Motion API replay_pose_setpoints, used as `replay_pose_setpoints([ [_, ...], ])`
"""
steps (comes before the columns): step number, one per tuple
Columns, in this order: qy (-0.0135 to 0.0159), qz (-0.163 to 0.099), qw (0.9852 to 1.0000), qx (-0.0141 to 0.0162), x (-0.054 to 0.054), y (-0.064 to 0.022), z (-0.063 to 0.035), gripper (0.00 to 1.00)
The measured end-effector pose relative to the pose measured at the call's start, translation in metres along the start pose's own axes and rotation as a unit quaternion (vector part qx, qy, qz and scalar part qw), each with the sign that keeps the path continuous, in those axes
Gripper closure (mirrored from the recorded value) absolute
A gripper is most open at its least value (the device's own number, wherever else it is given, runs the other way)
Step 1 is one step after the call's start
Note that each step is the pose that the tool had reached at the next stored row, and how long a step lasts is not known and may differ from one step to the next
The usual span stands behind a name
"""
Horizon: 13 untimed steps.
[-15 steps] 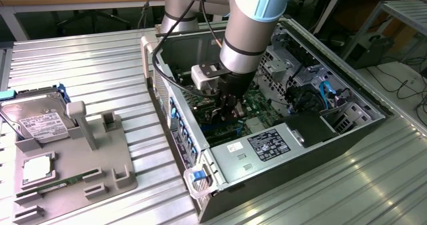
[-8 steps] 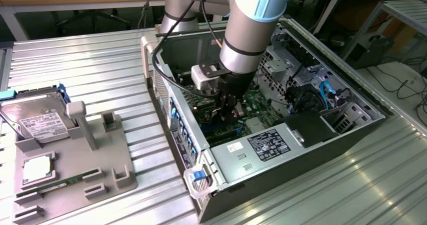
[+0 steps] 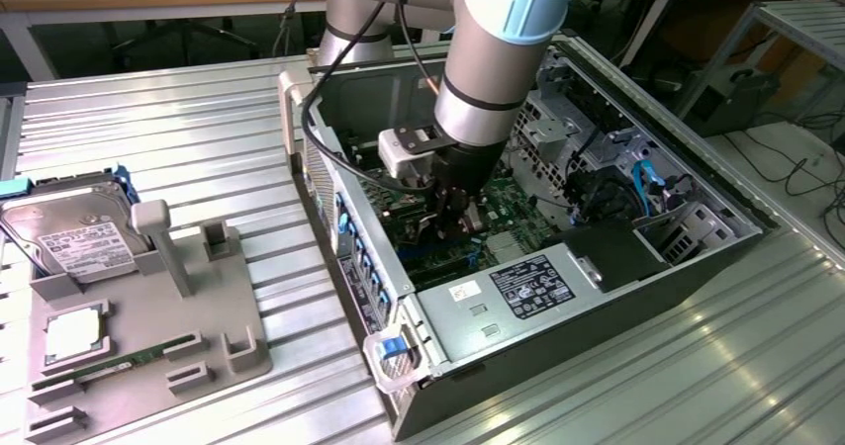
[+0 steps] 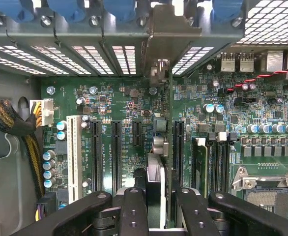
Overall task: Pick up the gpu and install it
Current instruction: 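Insert the gpu into the slot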
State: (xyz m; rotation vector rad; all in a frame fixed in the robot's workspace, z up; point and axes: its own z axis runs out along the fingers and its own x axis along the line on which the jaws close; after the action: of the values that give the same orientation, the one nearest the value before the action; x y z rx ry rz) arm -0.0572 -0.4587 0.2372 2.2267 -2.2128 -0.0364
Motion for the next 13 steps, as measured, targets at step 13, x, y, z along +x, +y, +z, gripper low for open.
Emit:
replay_pose_setpoints([
  [13,0.0007,-0.001,1.0000,-0.0004,0.0003,0.0000,0.0087,0.73],
])
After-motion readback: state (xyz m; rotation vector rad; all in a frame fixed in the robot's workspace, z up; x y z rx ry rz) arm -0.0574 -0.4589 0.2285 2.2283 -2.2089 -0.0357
